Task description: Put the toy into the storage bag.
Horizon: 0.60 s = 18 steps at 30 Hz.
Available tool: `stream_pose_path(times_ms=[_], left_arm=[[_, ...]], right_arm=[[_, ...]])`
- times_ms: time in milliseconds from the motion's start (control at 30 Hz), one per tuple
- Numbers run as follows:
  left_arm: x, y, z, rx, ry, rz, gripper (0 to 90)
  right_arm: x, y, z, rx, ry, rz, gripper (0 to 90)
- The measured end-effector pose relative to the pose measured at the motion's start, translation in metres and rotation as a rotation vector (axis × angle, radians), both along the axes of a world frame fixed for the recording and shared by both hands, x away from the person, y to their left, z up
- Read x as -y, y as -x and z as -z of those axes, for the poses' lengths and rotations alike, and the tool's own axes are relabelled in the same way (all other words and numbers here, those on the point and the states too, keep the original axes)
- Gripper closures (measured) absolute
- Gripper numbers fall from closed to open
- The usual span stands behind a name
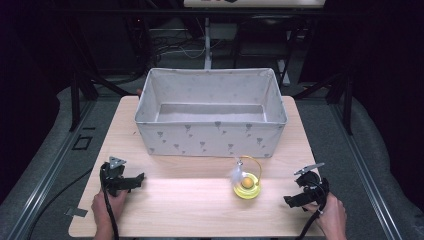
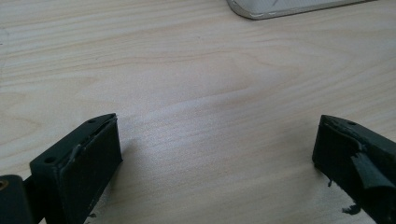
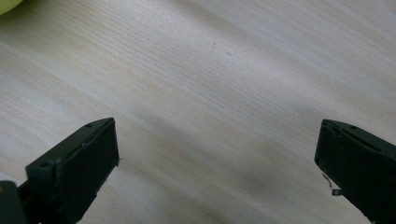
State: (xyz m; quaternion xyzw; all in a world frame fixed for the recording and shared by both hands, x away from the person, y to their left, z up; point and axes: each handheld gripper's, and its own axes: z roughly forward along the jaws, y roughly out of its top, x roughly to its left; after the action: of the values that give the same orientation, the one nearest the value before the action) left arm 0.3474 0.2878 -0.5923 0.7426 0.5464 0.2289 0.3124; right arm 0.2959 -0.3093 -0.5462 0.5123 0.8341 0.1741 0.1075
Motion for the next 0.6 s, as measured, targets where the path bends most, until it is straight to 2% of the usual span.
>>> stream_pose_path(times_ms=[267, 367, 600], left_arm=[[0.0, 0.0, 0.0, 0.0, 0.0, 0.0, 1.2], [0.0, 0.0, 0.0, 0.0, 0.0, 0.0, 1.2], [0.0, 0.0, 0.0, 0.0, 0.0, 0.0, 1.2]], right_arm=[[-0.006, 0.001, -0.004, -0.01, 0.006, -0.014, 0.0], [-0.009, 0.001, -0.007, -0.031, 0.01, -0.038, 0.0], [-0.015, 0.003, -0.015, -0.035, 0.022, -0.06, 0.0]])
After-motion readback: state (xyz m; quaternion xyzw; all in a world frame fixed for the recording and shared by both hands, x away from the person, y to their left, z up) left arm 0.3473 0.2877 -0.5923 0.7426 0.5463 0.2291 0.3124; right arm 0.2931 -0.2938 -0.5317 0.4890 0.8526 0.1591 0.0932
